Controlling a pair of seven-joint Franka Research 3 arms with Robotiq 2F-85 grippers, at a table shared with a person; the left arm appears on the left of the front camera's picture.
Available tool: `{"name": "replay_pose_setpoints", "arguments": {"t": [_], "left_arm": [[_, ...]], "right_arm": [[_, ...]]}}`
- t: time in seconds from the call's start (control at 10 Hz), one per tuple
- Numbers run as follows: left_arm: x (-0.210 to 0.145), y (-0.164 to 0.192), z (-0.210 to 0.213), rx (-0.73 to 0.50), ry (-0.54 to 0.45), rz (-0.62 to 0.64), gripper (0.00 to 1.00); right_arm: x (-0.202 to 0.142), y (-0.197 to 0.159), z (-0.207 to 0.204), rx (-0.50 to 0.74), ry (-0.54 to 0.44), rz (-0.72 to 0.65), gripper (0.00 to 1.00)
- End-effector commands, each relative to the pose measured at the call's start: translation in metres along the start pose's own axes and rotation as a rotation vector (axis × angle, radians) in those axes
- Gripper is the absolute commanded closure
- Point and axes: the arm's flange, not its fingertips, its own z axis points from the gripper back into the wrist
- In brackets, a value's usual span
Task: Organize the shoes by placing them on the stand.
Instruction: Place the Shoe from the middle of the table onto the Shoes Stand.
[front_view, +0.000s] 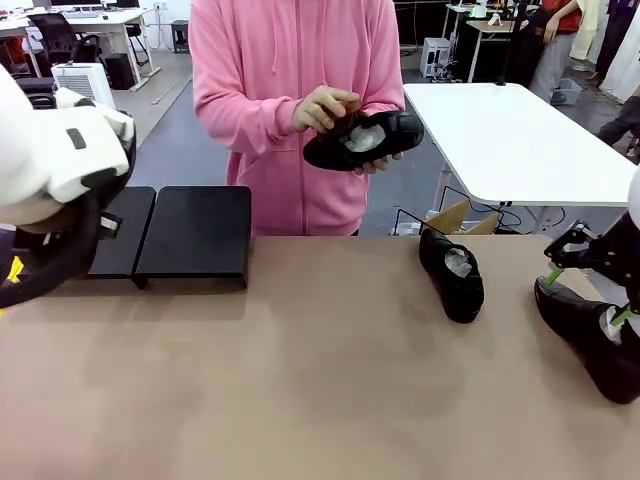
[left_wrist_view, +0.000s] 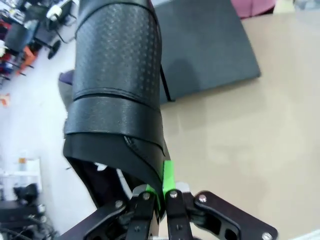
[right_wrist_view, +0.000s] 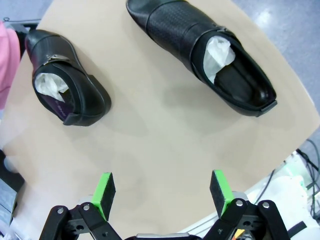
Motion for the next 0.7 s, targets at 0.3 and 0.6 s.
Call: {"name": "replay_pose_setpoints", "arguments": {"t": [0.3, 0.6], "left_arm": [[0.025, 0.004, -0.086, -0.172, -0.038, 0.065, 1.00], [0.013, 0.004, -0.089, -0.128, -0.005, 0.069, 1.00]], "right_arm": [[-0.001, 0.000, 0.000, -0.002, -0.007, 0.001, 0.00], [-0.001, 0.000, 0.000, -0.002, -0.007, 0.001, 0.00]]}}
